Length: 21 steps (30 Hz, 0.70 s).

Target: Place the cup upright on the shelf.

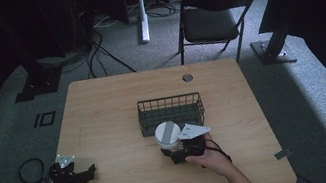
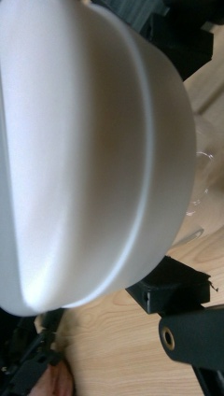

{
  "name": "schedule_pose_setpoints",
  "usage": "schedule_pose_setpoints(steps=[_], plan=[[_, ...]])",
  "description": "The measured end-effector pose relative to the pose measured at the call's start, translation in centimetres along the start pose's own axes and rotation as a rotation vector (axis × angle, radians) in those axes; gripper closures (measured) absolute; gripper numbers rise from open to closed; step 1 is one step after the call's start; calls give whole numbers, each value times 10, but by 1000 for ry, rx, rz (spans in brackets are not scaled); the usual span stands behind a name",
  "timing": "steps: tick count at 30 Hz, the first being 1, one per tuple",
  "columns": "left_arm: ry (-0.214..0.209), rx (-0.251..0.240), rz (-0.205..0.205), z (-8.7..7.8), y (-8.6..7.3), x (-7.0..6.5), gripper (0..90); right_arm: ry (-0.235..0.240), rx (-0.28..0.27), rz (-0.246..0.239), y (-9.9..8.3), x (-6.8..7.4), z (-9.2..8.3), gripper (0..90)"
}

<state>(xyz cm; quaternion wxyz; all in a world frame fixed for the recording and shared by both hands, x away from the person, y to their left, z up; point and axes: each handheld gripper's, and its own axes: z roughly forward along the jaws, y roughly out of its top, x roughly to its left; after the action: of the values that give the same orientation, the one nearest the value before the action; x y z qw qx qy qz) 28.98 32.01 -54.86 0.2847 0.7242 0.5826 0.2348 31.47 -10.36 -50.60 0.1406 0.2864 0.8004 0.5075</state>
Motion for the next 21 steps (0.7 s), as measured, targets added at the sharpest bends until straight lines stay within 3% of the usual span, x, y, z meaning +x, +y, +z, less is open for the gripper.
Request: schedule_pose_setpoints(steps=[11, 21], plan=[[0, 0, 0, 0, 0, 0, 2, 18, -31, -23, 20, 5, -1, 184], [0, 0, 0, 0, 0, 0, 1, -7, -85, -25, 41, 2, -3, 184]])
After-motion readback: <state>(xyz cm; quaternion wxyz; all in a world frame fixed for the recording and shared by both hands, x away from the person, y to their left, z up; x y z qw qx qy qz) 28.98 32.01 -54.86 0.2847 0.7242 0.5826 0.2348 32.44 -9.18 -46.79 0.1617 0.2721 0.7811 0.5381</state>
